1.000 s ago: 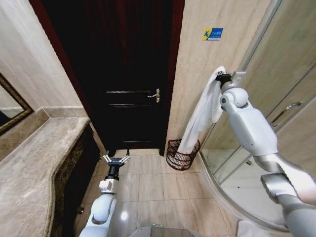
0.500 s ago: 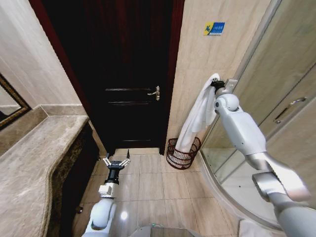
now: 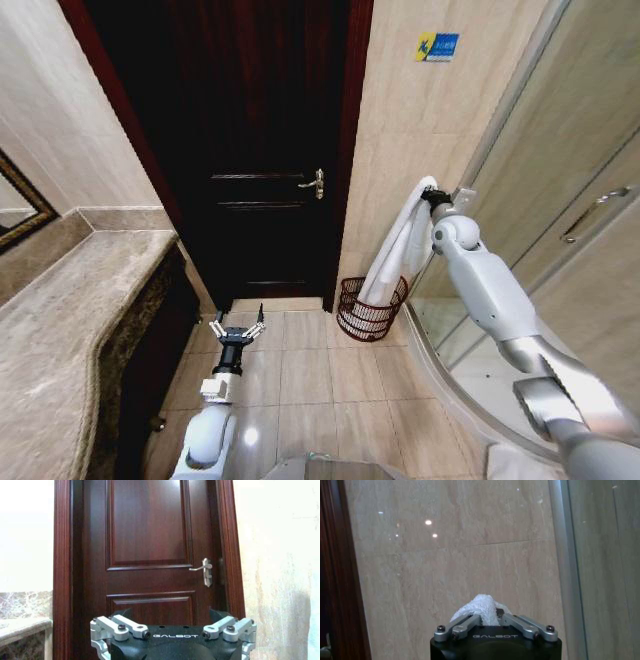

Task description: Discard the used towel into the hamper.

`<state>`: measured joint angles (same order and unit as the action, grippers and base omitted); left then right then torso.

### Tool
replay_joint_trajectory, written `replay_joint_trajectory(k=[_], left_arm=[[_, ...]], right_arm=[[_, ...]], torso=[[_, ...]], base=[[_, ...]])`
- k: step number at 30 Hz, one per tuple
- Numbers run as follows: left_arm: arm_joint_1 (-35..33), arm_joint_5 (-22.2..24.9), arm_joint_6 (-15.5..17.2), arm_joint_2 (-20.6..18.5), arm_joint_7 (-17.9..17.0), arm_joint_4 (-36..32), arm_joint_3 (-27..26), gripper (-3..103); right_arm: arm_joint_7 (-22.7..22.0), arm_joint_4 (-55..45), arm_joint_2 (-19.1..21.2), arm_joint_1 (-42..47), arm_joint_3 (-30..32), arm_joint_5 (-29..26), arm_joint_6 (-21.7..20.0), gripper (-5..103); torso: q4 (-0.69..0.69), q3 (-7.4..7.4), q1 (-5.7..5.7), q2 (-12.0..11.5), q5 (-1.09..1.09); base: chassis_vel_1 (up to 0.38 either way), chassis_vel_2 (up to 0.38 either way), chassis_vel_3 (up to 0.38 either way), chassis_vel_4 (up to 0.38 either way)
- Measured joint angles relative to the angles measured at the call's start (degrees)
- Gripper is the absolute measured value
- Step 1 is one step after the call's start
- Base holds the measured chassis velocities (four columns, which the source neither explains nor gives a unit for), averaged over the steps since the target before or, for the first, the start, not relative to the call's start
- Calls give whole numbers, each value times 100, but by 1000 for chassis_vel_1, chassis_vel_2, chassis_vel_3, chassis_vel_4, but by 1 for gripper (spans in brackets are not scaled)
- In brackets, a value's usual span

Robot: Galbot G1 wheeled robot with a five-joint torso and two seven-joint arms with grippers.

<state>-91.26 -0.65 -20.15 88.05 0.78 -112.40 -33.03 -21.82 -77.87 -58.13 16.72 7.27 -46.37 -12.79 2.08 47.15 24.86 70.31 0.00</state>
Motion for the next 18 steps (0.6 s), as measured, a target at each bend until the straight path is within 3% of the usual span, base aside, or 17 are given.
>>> replay_joint_trajectory(k=[15,18], left_arm=[[-34,-83,-31,28,4,-3,-8,100],[-31,-99,-32,64,0,8,15,100]], right_arm=[[-53,-302,81,105,-21,0,-23,3],[110,-464,148,235,-10,-78,-24,3]], torso=[[-1,-174,-147,-322,0],[-3,-220,-186,-405,0]], base=[[-27,-21,-23,-28],[-70,-85,-87,-89]])
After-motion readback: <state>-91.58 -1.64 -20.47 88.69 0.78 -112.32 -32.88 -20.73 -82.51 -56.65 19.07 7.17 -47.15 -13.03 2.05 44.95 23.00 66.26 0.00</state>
